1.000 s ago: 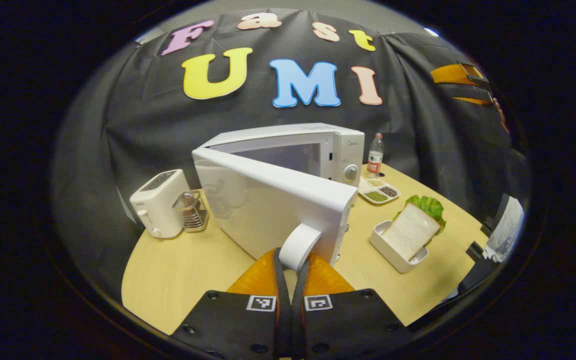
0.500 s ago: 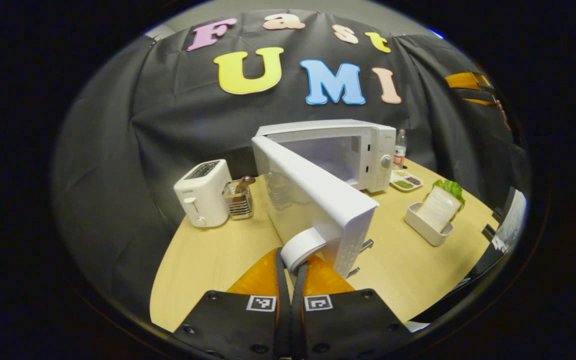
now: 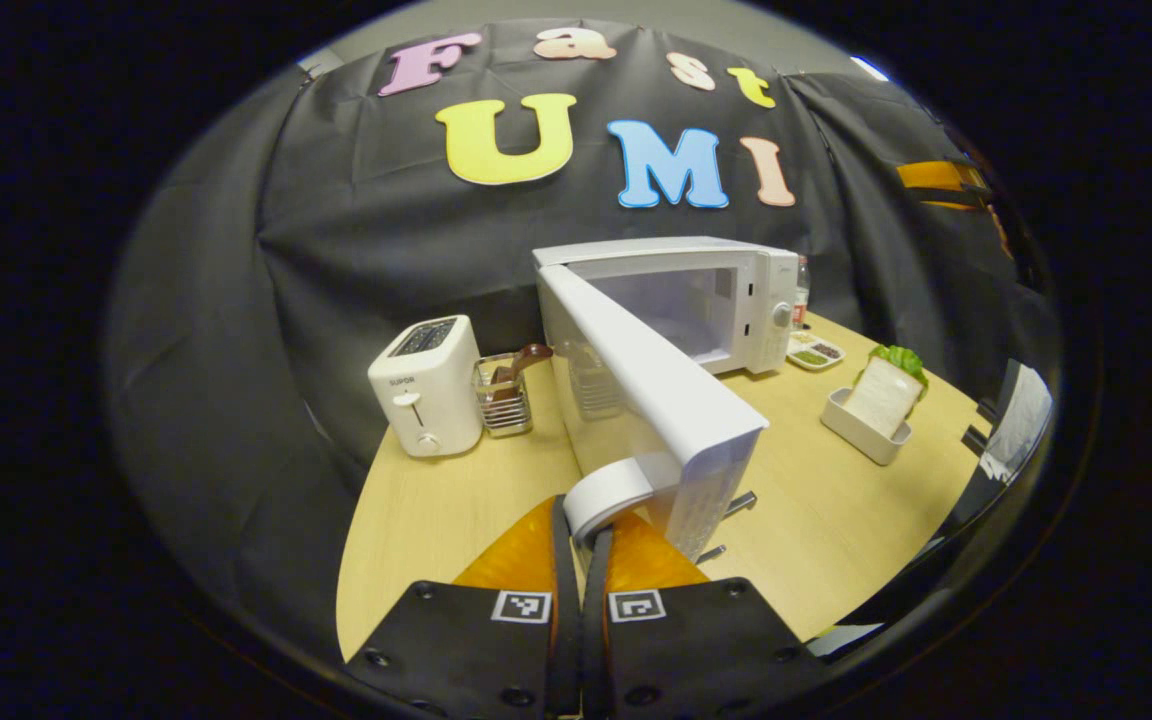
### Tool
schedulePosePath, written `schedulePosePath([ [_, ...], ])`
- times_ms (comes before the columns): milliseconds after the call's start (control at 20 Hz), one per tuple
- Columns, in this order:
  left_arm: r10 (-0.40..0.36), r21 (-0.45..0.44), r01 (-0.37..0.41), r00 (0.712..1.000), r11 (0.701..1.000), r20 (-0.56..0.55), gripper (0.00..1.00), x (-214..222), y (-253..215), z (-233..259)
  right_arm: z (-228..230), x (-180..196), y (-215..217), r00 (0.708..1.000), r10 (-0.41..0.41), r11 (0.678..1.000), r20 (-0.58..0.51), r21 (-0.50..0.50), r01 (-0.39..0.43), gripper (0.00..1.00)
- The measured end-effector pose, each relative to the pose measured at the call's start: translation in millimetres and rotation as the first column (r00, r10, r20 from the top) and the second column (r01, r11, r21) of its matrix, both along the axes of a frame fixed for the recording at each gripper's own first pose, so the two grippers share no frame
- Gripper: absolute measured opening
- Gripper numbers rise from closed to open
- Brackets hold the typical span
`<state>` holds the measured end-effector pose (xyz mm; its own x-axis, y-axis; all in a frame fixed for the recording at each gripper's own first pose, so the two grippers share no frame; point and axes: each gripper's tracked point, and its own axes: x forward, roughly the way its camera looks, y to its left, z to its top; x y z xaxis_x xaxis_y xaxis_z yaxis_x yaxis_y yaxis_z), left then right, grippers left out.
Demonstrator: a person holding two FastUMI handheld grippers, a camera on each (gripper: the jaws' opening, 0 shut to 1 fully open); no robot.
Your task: Open the microwave oven with the left hand, put the food in, and close the microwave oven.
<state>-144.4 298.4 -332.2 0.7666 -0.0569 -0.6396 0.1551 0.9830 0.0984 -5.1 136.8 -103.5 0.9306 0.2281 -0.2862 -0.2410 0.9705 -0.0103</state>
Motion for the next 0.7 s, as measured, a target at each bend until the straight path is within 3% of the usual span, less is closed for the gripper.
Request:
schedulePosePath([
  [350,0.011,-0.021,-0.011,1.0,1.0,-0.001,0.11,-1.2,-0.2,-2.0,-9.5,-3.3,-2.9,0.999,0.037,0.997,-0.036,-0.061,-0.039,0.96],
  [500,0.029,-0.018,-0.029,1.0,0.999,-0.007,0.19,-13.9,11.5,0.3,-16.5,-4.0,-12.7,0.998,0.039,0.997,-0.055,-0.068,-0.043,0.96],
  [600,0.079,-0.009,-0.079,0.997,0.997,-0.022,0.27,-34.7,24.0,6.6,-23.3,-0.9,-18.9,0.997,0.039,0.998,-0.072,-0.056,-0.043,0.96],
  [650,0.119,0.008,-0.119,0.993,0.993,-0.014,0.17,-44.6,34.3,15.8,-30.6,0.6,-21.7,0.995,0.04,0.998,-0.088,-0.054,-0.045,0.96],
  [700,0.161,0.015,-0.161,0.987,0.987,0.005,0.22,-49.9,38.2,30.1,-38.0,3.1,-26.4,0.994,0.038,0.997,-0.105,-0.058,-0.045,0.96],
])
